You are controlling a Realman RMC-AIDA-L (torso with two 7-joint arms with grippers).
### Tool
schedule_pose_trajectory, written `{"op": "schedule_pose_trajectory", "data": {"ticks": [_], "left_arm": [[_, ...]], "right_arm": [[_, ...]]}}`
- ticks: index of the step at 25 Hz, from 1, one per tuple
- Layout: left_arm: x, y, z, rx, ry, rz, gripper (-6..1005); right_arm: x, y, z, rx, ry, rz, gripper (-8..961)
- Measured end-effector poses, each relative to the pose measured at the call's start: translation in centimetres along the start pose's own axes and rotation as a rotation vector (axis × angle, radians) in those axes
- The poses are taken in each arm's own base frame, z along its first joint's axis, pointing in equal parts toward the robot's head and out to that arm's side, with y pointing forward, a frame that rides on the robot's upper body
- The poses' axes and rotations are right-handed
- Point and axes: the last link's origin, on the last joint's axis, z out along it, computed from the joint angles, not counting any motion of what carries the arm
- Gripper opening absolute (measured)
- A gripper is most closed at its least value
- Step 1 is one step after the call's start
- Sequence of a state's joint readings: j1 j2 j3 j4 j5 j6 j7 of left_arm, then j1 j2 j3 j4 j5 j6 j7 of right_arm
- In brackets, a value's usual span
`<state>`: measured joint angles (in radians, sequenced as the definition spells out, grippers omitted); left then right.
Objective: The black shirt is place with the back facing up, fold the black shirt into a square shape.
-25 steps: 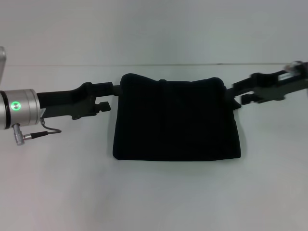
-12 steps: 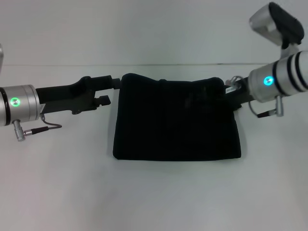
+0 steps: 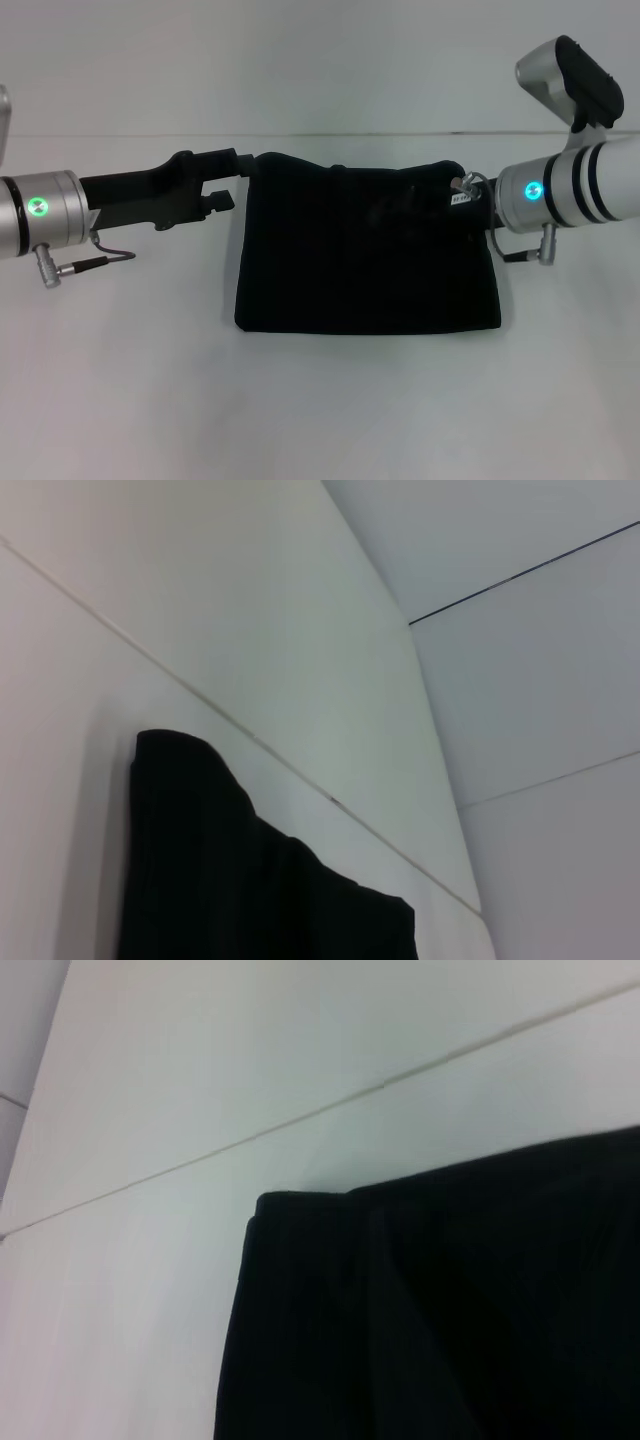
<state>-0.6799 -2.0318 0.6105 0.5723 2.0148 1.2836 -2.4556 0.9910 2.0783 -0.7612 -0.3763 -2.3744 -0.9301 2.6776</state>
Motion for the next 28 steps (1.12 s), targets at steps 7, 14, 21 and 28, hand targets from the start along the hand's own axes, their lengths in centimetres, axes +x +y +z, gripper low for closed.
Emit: {"op": "schedule_pose_trajectory", "data": {"ticks": [7, 14, 21, 28], "left_arm": [[0.26, 0.17, 0.05, -0.01, 0.018, 0.006, 733], [0.18, 0.17, 0.19, -0.015, 0.023, 0.007, 733], [0.21, 0.2, 0.18, -0.018, 0.026, 0.006, 732], [0.31, 0.29, 0.17, -0.024, 0.032, 0.004, 732]], "right_arm": [[0.63, 0.03, 0.35, -0.01, 0.016, 0.021, 581], [0.66, 0.16, 0.46, -0.011, 0.014, 0.016, 579], [0.42, 0.23, 0.44, -0.008, 0.004, -0.022, 438], [0.17, 0.06, 0.18, -0.005, -0.002, -0.043, 107]]}}
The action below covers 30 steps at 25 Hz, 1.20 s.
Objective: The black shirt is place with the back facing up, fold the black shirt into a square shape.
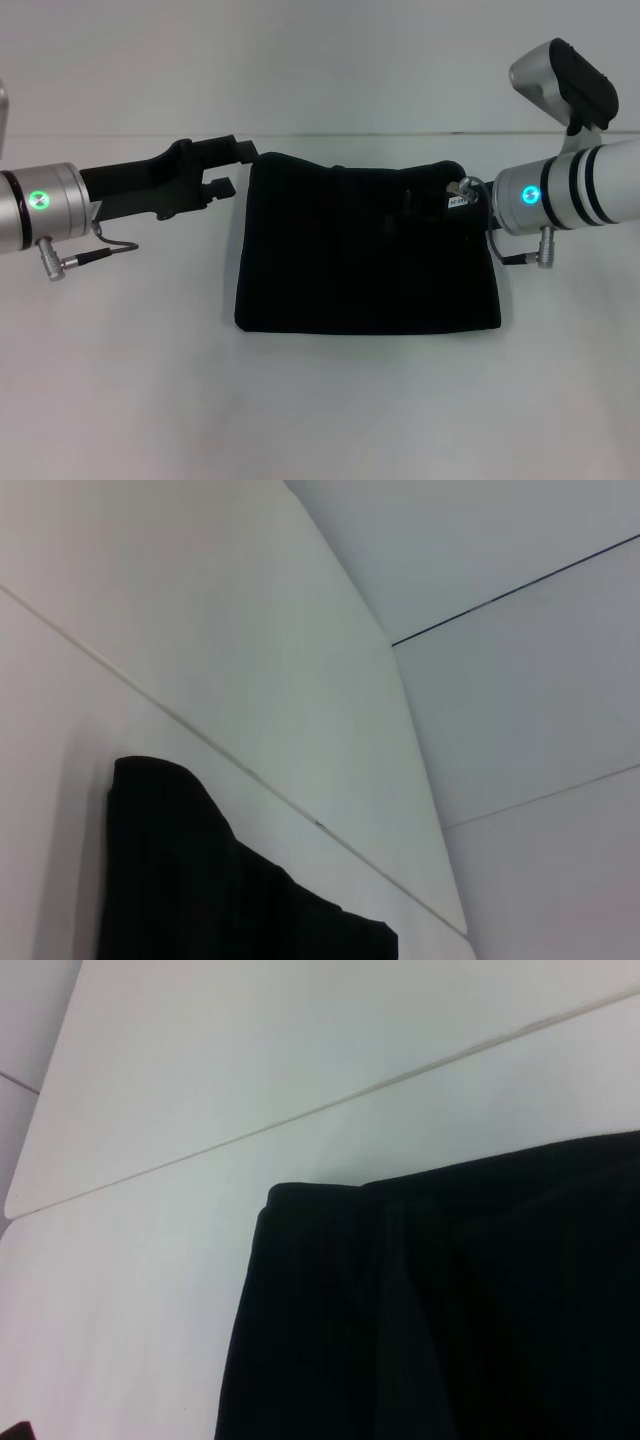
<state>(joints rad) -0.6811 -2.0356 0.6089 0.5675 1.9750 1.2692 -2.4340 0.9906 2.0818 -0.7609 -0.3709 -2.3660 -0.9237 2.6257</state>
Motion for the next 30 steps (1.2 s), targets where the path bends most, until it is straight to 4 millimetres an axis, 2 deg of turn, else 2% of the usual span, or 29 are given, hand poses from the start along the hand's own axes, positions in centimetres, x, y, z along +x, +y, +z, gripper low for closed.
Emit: {"op": "schedule_pose_trajectory", "data": {"ticks": [5, 21, 25, 30], "left_arm": [[0.1, 0.0, 0.0, 0.0, 0.006, -0.001, 732], [0.0, -0.1, 0.0, 0.003, 0.006, -0.007, 732], [-0.1, -0.1, 0.1, 0.001, 0.002, -0.01, 732], [-0.2, 0.0, 0.3, 0.0, 0.001, -0.012, 732]], "right_arm": [[-0.3, -0.4, -0.3, 0.006, -0.006, -0.002, 20], [-4.3, -2.9, -5.3, 0.035, -0.088, -0.026, 20], [-5.7, -2.9, -6.0, 0.059, -0.139, -0.058, 19], [-6.9, -2.0, -6.0, 0.077, -0.176, -0.139, 19]]}}
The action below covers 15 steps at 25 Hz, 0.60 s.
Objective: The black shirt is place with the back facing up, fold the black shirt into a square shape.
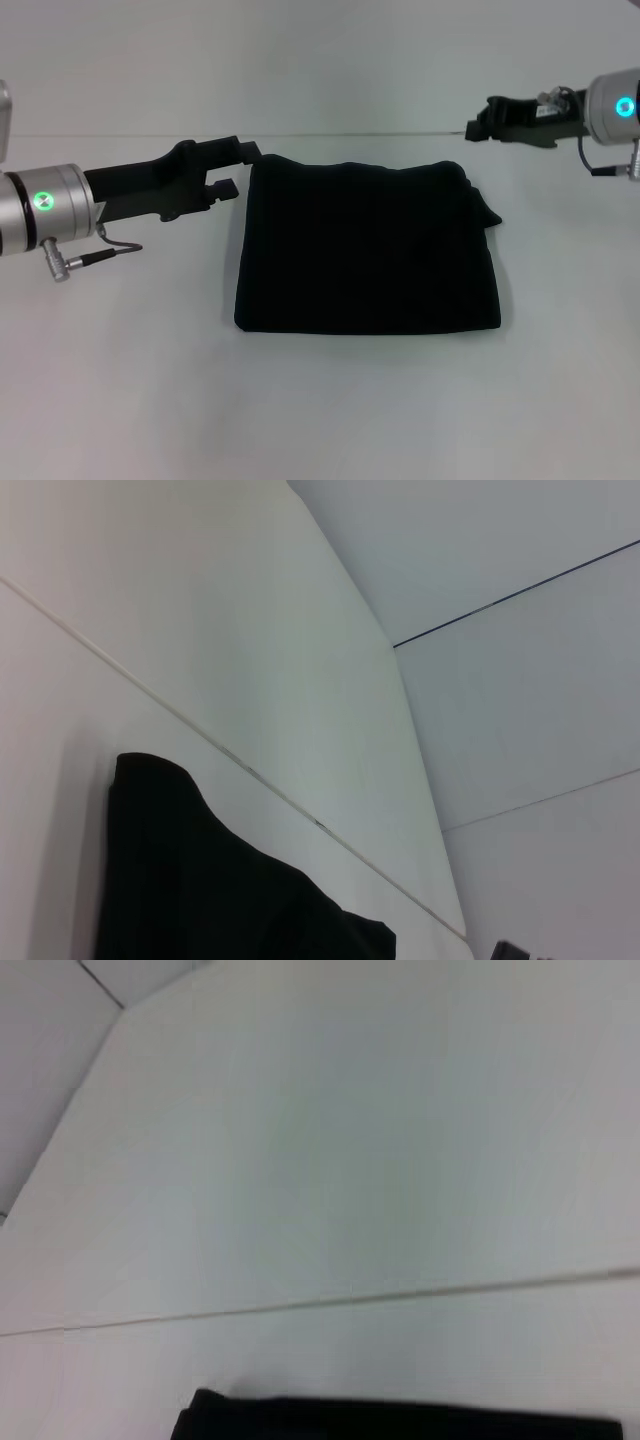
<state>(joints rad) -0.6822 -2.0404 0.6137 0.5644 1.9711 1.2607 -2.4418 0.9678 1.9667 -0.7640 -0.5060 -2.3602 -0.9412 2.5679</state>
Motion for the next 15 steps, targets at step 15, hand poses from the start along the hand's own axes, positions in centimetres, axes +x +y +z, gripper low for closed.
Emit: {"op": "schedule_pose_trajectory", "data": {"ticks": [15], "left_arm": [[0.0, 0.0, 0.1, 0.0, 0.003, 0.0, 732]], "right_arm": [[1.7, 0.7, -3.0, -0.098, 0.22, 0.093, 32]]}}
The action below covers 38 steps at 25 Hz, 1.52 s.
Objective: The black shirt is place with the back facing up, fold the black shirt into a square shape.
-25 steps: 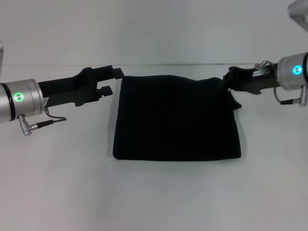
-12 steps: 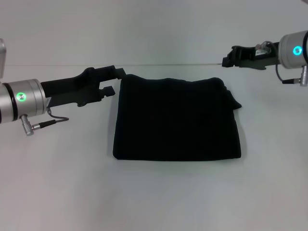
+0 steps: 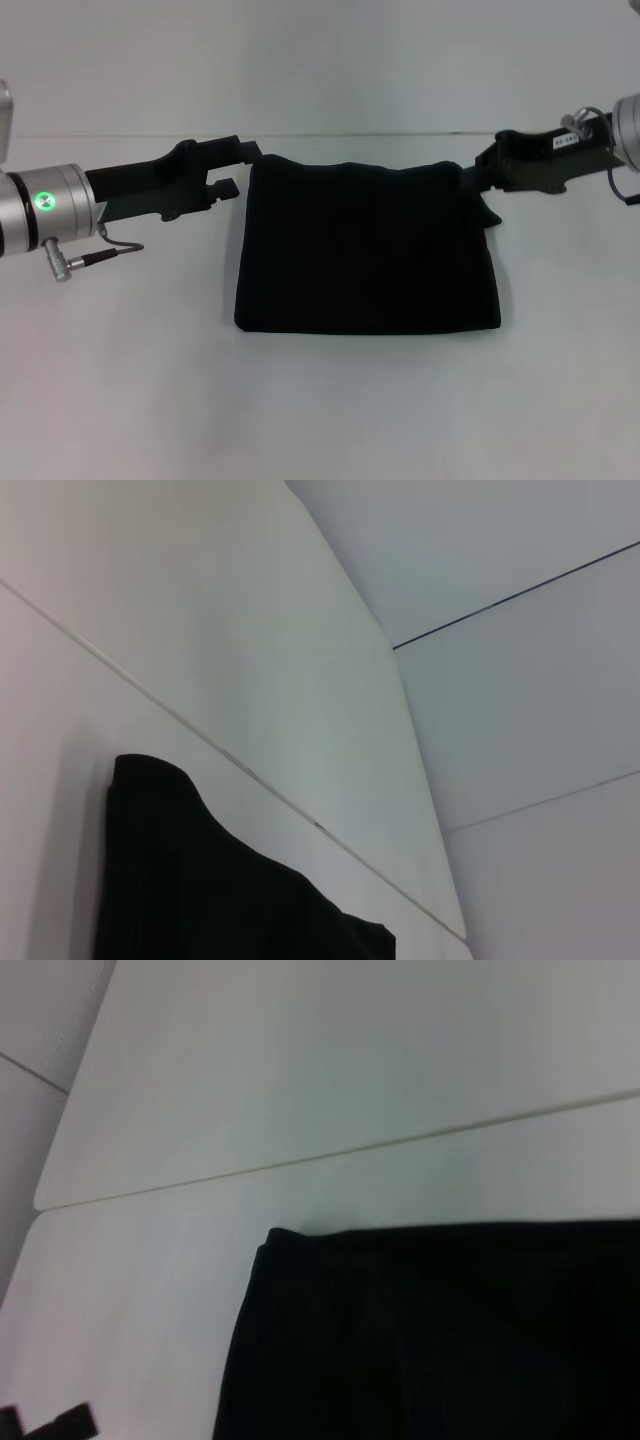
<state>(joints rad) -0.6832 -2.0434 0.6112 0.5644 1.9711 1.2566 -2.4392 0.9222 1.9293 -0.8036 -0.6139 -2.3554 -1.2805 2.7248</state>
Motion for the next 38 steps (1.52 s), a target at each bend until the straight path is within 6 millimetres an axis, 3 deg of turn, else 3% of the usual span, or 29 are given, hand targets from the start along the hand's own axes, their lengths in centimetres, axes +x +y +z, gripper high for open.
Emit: {"op": "schedule_pose_trajectory", "data": {"ticks": [3, 8, 17, 24, 38], "left_arm": [[0.0, 0.0, 0.1, 0.004, 0.005, 0.002, 732], [0.2, 0.1, 0.3, 0.006, 0.012, 0.007, 732], [0.2, 0.4, 0.7, 0.003, 0.011, 0.011, 732], [0.4, 0.6, 1.0, 0.002, 0.018, 0.014, 732], [0.5, 0.2, 0.8, 0.019, 0.037, 0.008, 733]], "right_arm": [[0.8, -0.4, 0.3, -0.008, 0.022, 0.049, 103], [2.2, -0.5, 2.8, -0.004, 0.048, 0.098, 239], [2.9, -0.7, 5.0, 0.018, -0.022, 0.139, 398], [3.4, -1.3, 6.1, 0.045, -0.052, 0.174, 393], [4.1, -1.7, 5.6, -0.018, -0.048, 0.245, 390]]}}
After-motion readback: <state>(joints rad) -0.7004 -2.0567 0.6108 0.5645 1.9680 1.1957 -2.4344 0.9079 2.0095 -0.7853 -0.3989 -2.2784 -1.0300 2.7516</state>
